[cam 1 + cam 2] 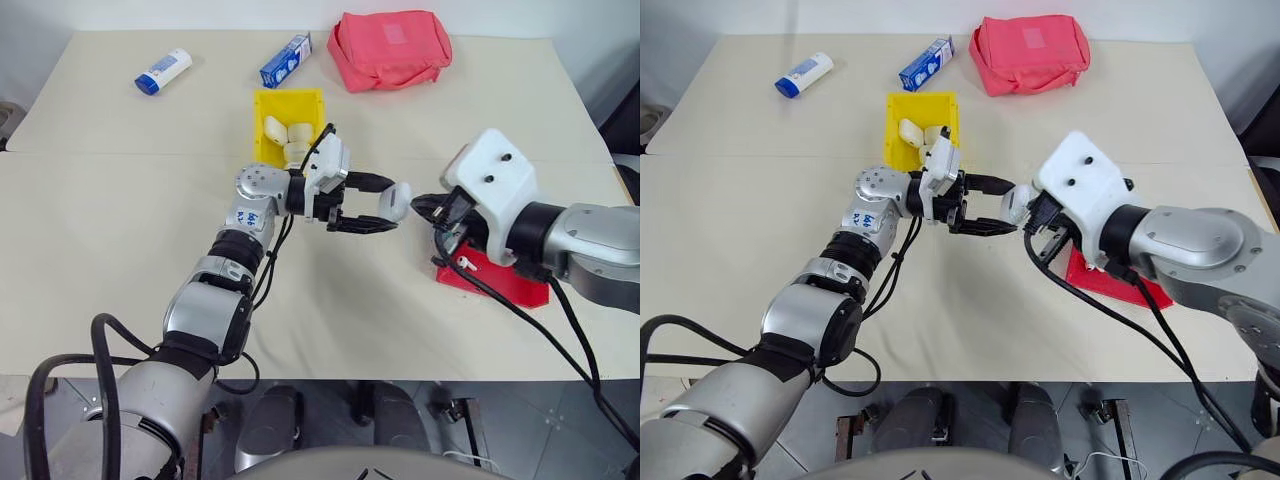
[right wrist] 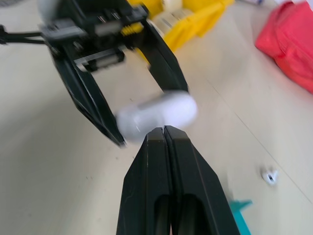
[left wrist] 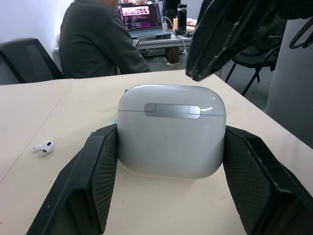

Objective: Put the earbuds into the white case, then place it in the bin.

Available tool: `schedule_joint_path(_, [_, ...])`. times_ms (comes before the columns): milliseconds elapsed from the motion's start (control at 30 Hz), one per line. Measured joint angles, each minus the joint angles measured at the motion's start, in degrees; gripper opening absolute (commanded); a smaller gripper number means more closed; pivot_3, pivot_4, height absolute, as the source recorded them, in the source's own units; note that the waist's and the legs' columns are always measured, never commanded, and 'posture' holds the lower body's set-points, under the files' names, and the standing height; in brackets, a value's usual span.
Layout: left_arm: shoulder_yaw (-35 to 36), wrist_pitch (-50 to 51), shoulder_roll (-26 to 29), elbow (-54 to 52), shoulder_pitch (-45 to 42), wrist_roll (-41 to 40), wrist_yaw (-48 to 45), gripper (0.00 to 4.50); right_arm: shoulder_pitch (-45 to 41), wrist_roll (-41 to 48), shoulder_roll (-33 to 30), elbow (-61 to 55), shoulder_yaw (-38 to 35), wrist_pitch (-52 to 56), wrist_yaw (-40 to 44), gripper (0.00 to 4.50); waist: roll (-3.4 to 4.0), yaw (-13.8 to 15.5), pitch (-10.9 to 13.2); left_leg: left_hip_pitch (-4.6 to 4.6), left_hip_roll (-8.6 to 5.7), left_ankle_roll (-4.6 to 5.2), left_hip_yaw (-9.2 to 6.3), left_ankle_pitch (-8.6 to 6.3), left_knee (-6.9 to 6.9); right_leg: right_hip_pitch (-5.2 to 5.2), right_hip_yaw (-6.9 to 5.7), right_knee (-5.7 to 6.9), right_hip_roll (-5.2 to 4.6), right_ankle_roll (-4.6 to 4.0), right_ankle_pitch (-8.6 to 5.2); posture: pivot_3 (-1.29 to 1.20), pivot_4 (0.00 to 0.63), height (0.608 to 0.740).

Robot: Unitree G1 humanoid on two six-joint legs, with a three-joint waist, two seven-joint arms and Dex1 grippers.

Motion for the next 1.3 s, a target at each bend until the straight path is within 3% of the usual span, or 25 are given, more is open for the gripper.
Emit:
schedule_joint_path(200, [0.7,-0.1,-0.2,-0.2,0.0,-0.1,0.1,2.8,3.0,-0.9,-0.2,-0.4,-3.9,0.1,1.4,0.04,0.0,0.1,0.0,-0.01,-0.02,0.0,0.0,0.0,0.0,0.01,0.0,0.0,-0.01,0.01,0.0,0.0,0.15,0.74])
schedule_joint_path(300, [2.8,-0.4,-0.5,-0.4,0.1,-1.3,1.5,2.8,8.7,-1.3,0.2,-0.4,-11.5,-1.9,2.5,0.04,-0.02,0.3,0.0,0.0,-0.02,0.0,-0.01,0.0,0.0,0.04,-0.01,-0.02,-0.01,0.02,0.01,0.0,0.15,0.74])
schedule_joint_path(433, [6.6,-1.2,-0.6,-1.3,0.6,-3.6,6.3,2.8,26.4,5.2,5.8,-0.2,-30.2,-7.6,15.0,1.31,-0.14,0.9,0.0,0.07,-0.01,-0.01,-0.02,0.01,-0.02,0.17,0.0,-0.05,0.05,0.06,0.03,0.0,0.15,0.74])
schedule_joint_path(567, [8.5,-1.2,0.0,-3.1,1.9,-3.9,12.8,2.8,36.3,6.9,9.9,1.2,-42.1,-15.1,27.3,2.61,-0.15,1.1,0.0,0.24,-0.02,0.03,0.13,0.01,0.01,0.29,0.12,-0.02,0.04,0.17,0.1,0.0,0.15,0.74])
schedule_joint_path(733, [9.8,0.6,2.8,-5.4,2.5,-2.2,26.3,2.8,43.7,4.0,9.9,5.5,-46.8,-22.0,37.7,4.39,-0.17,1.0,0.0,0.23,-0.01,0.01,0.15,0.0,-0.02,0.22,0.15,-0.01,0.05,0.17,0.09,0.0,0.15,0.74])
schedule_joint_path(933, [9.9,4.7,7.0,-7.3,3.0,2.9,42.7,2.8,43.5,-1.5,8.6,10.4,-45.7,-27.1,41.5,4.45,-0.16,1.0,0.0,0.29,-0.03,-0.01,0.26,0.01,-0.05,0.21,0.23,0.04,0.05,0.17,0.09,0.0,0.15,0.74])
schedule_joint_path(1100, [8.2,6.2,7.8,-3.7,2.7,5.8,47.0,2.8,41.8,-4.0,8.1,12.2,-41.4,-29.2,42.1,4.45,-0.17,1.7,0.0,0.26,-0.08,-0.03,0.24,0.02,-0.04,0.19,0.21,0.03,0.03,0.17,0.09,0.0,0.15,0.74])
schedule_joint_path(1133, [8.0,6.6,7.8,-2.5,2.6,6.2,47.3,3.54,41.3,-4.4,8.0,12.7,-40.9,-29.4,42.2,4.5,-0.17,1.7,0.0,0.26,-0.09,-0.03,0.25,0.02,-0.03,0.19,0.21,0.03,0.02,0.17,0.09,0.0,0.15,0.74])
schedule_joint_path(1233, [7.4,6.4,7.8,0.1,2.1,6.7,46.4,4.47,39.6,-5.3,7.4,14.1,-39.8,-30.2,42.5,4.5,-0.18,1.6,0.0,0.26,-0.08,-0.05,0.26,0.03,-0.04,0.16,0.21,0.04,0.02,0.17,0.09,0.0,0.15,0.74])
schedule_joint_path(1300, [6.9,5.2,7.8,1.5,1.3,6.9,45.8,4.49,39.0,-5.9,6.7,14.8,-39.5,-30.3,42.8,4.5,-0.19,1.6,0.0,0.26,-0.06,-0.08,0.26,0.04,-0.04,0.17,0.19,0.04,0.03,0.17,0.1,0.0,0.15,0.74])
